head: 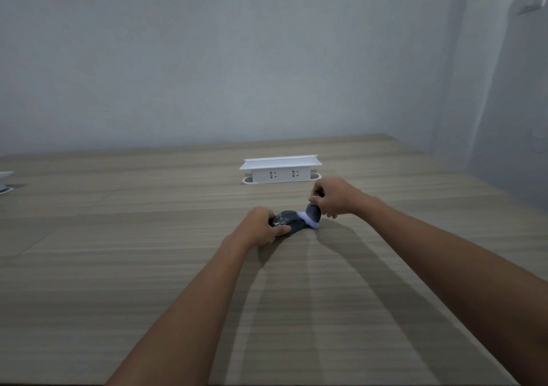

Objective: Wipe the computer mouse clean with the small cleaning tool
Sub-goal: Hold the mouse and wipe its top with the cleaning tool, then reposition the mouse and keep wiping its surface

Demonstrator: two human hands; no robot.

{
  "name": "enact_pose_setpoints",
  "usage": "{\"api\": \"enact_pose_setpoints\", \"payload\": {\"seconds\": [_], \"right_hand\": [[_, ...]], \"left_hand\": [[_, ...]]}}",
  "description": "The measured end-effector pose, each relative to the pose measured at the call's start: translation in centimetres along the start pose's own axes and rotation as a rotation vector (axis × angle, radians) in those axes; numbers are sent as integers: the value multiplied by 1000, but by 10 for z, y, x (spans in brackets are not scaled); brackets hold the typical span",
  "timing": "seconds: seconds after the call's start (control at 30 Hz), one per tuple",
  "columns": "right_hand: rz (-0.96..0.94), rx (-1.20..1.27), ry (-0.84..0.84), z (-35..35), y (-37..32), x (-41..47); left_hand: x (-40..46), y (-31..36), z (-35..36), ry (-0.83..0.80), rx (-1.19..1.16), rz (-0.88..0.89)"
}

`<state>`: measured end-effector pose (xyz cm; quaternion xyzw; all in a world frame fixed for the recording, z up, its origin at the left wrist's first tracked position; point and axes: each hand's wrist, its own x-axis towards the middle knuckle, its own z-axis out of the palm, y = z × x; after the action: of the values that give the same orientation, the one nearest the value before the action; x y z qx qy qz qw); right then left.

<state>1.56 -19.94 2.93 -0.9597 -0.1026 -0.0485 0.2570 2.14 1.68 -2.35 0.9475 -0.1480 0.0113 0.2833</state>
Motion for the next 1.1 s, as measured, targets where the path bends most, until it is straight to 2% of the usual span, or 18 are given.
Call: {"api": "enact_pose_setpoints", "payload": {"seconds": [0.47,0.73,0.93,1.1], "right_hand": [[-9,69,-14,-5,-10,2],[22,81,-11,2,-15,10],[13,73,17,6,-14,13],[-16,88,15,7,-12,15]], "left_hand": [[0,0,-6,7,-105,-6],[-6,5,-14,-8,-197,-107],[-6,-2,-19,-78,-413,-132],[-13,0,-28,-185,-389,-81]]}}
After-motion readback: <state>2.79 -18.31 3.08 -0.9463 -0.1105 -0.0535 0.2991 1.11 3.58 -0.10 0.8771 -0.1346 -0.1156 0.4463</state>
